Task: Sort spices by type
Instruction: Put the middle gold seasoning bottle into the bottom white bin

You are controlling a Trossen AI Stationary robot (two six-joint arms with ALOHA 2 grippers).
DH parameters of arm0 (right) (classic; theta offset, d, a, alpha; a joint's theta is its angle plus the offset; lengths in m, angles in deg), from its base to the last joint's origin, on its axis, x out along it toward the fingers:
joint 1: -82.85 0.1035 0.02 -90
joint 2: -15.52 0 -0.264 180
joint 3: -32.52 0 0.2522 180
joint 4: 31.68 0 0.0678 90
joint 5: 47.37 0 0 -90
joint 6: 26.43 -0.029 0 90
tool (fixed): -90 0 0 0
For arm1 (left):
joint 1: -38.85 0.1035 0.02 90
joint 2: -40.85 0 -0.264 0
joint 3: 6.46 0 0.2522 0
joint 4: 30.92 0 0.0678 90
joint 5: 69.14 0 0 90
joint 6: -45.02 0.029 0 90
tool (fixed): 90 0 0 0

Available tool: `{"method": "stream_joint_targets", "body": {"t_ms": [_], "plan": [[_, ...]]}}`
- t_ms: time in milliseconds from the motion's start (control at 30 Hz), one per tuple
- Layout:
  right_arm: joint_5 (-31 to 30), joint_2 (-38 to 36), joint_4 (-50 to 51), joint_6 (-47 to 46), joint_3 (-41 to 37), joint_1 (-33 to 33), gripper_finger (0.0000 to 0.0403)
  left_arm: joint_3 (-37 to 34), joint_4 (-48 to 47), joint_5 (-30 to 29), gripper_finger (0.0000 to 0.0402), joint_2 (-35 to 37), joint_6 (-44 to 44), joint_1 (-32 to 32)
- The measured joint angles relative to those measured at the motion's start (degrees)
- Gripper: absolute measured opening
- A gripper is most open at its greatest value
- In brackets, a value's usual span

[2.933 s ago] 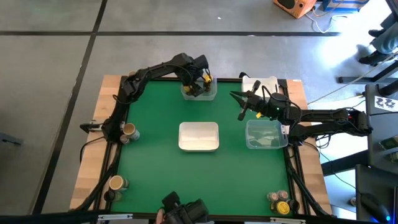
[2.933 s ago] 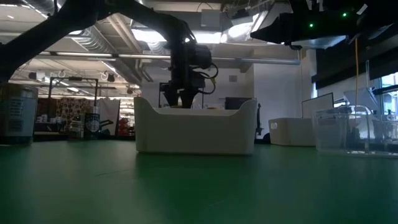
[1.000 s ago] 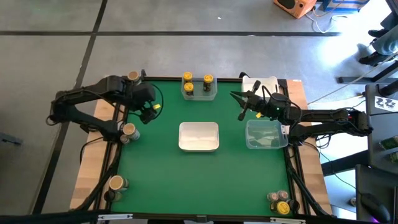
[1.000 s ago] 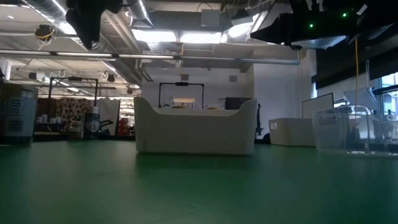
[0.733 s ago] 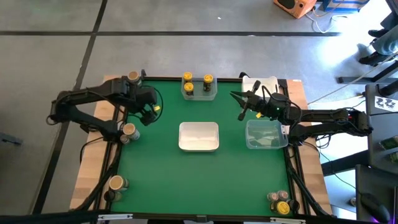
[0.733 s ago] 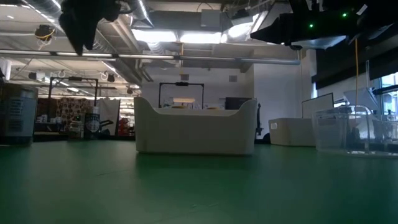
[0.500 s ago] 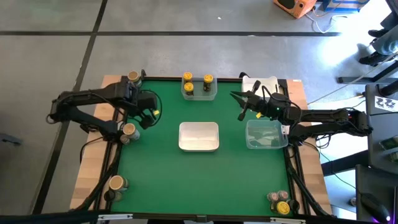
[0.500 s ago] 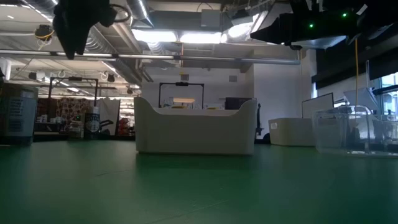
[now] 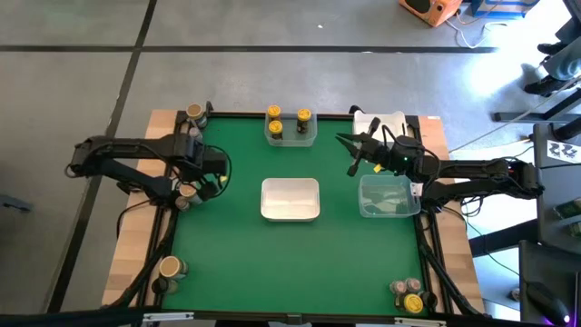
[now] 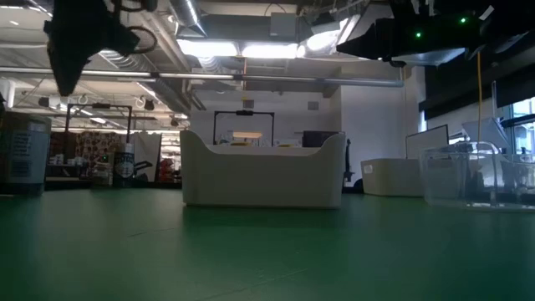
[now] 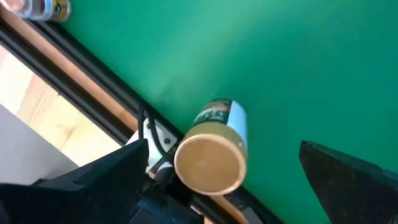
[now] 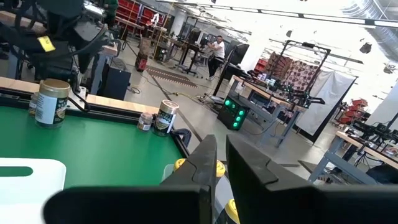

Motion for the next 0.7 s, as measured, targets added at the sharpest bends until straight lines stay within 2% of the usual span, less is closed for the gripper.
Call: {"method": "stream_joint_targets", "body": {"t_ms": [167,333,533,700], "plan": [[0.0,0.0,0.1,0.0,0.0,0.0,0.0039,-2.4,0.0,0.2,0.0399,0.9,4.1,-0.6],[0.0,0.0,0.1,0.0,0.0,0.0,0.0039,-2.6,1.4,0.2,0.0399,0.9,0.0,-0.5],[0.0,0.0,0.1,0.0,0.0,0.0,0.0039,-2.8,0.0,0.2,0.0398,0.9,0.8,-0.6],[0.0,0.0,0.1,0.0,0.0,0.0,0.0039,-6.9,0.5,0.4,0.0398,1.0,2.4,-1.8]]}}
